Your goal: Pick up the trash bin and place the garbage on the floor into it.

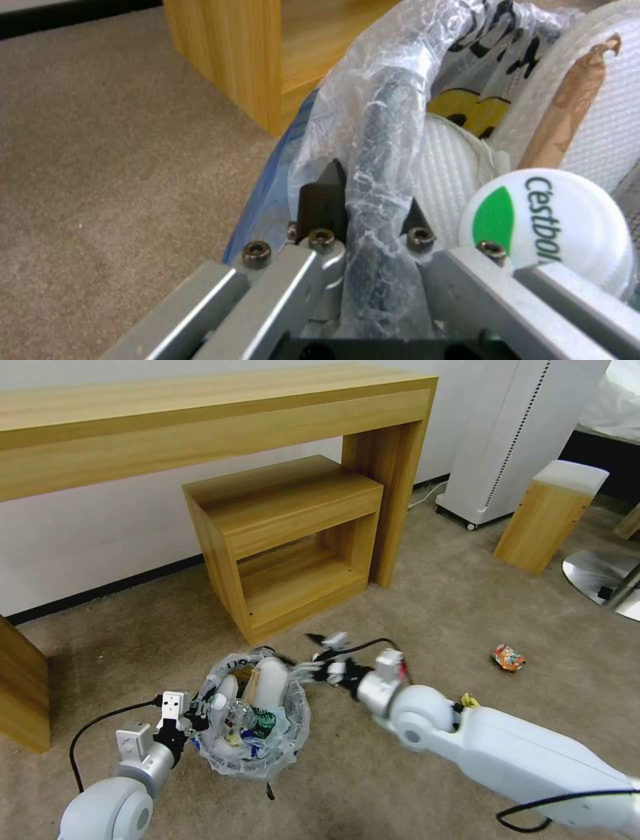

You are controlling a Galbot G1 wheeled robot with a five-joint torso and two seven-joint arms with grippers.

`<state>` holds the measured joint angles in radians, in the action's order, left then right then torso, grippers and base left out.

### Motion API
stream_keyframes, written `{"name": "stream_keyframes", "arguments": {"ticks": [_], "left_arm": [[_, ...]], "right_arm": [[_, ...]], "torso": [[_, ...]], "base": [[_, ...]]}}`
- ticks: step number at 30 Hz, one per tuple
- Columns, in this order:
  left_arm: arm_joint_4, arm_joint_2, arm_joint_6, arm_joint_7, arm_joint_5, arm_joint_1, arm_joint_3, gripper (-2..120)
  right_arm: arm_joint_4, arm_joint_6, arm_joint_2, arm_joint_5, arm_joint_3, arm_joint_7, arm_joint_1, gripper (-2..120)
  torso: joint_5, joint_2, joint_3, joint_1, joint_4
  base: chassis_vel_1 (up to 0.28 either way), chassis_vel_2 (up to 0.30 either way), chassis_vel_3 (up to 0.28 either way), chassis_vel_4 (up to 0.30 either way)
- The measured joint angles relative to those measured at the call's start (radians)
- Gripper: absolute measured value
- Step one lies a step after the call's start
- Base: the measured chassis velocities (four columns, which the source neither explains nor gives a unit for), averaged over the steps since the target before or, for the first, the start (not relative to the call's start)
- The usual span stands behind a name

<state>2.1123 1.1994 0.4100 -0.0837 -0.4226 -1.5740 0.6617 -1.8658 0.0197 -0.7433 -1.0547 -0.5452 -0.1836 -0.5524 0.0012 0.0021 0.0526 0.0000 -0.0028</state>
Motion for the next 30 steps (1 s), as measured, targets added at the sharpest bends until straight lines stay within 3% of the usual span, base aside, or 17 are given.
{"name": "stream_keyframes", "arguments": {"ticks": [2,4,15,22,30], "left_arm": [[0.0,0.0,-0.001,0.0,0.0,0.0,0.0,3],[0.001,0.001,-0.001,0.0,-0.001,-0.002,0.002,3],[0.009,0.009,-0.006,0.0,0.001,-0.01,0.008,3],[0.016,0.011,-0.006,0.0,0.001,-0.014,0.014,3],[0.021,0.018,-0.01,-0.001,0.001,-0.023,0.023,3]], "right_arm": [[0.007,0.001,0.015,0.003,0.025,-0.005,-0.017,100],[0.015,0.009,0.062,0.013,0.115,-0.008,-0.078,100],[0.015,0.007,0.114,0.02,0.28,-0.028,-0.22,100],[0.041,-0.018,0.116,0.029,0.316,-0.038,-0.287,100],[0.158,-0.05,0.049,0.013,0.314,-0.101,-0.31,100]], "torso": [[-0.0001,0.0,0.0,0.0,0.0001],[-0.0001,0.0,0.0,0.0,0.0004],[-0.0003,0.0,0.0,0.0,0.0005],[-0.0003,0.0,0.0,0.0,0.0002],[-0.0004,0.0,0.0,0.0,0.0004]], "base": [[0.0,0.0,0.0,0.0],[0.0,0.0,0.0,0.0],[0.0,0.0,0.0,0.0],[0.0,0.0,0.0,0.0],[0.0,0.0,0.0,0.0]]}}
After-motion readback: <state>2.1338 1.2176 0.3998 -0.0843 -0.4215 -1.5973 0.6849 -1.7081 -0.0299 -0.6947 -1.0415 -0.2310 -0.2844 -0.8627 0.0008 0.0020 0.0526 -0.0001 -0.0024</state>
